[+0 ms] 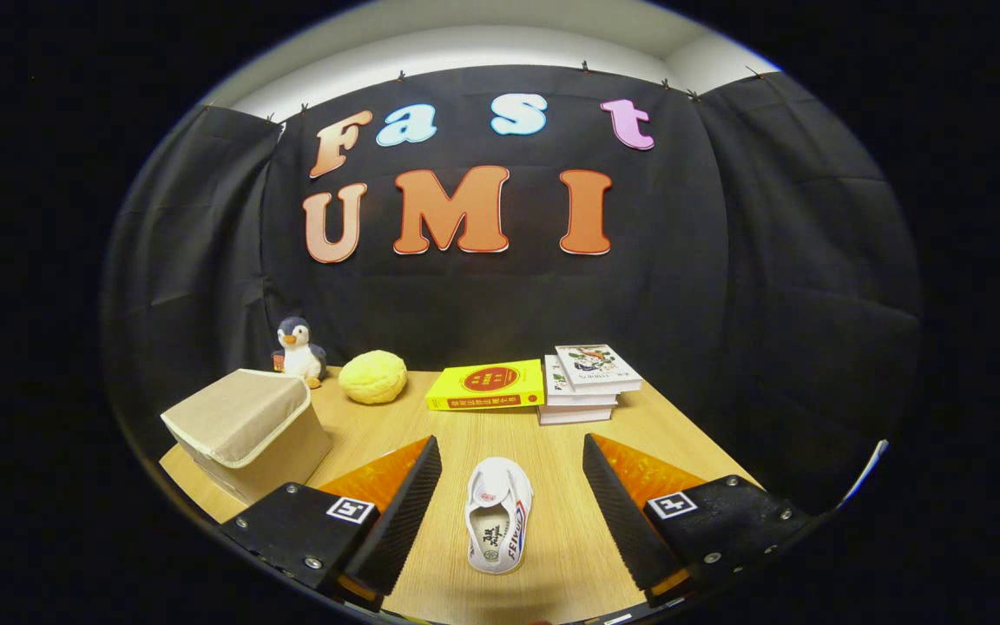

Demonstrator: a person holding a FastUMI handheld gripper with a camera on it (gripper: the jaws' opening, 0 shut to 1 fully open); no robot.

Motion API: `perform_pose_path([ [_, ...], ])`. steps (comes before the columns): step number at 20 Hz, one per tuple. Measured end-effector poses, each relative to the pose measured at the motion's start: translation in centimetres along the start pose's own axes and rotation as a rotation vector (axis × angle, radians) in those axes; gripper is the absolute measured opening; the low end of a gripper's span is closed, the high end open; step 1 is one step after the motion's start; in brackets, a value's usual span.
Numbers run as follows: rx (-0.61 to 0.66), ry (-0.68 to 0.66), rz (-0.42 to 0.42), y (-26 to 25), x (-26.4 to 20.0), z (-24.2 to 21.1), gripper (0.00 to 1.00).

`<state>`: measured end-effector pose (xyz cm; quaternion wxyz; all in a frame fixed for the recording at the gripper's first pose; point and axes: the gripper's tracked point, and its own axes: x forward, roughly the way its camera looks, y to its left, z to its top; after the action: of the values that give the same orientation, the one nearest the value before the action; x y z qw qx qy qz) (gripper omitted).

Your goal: Open the storage box then place both shoes into the box .Put the left shoe in first, then the right shoe, with the right side of both shoes facing outward in a uniform manner.

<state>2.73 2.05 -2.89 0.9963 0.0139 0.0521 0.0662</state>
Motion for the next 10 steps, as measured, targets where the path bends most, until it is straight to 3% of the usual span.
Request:
perform_pose_path([
  [3,-0.013,0.006,-0.001,0.7,0.4,-0.2,0.98],
  [6,0.013,0.028,0.069,3.3,0.7,-0.6,0.98],
  [10,0.139,0.117,0.310,9.8,1.1,-2.1,0.98],
])
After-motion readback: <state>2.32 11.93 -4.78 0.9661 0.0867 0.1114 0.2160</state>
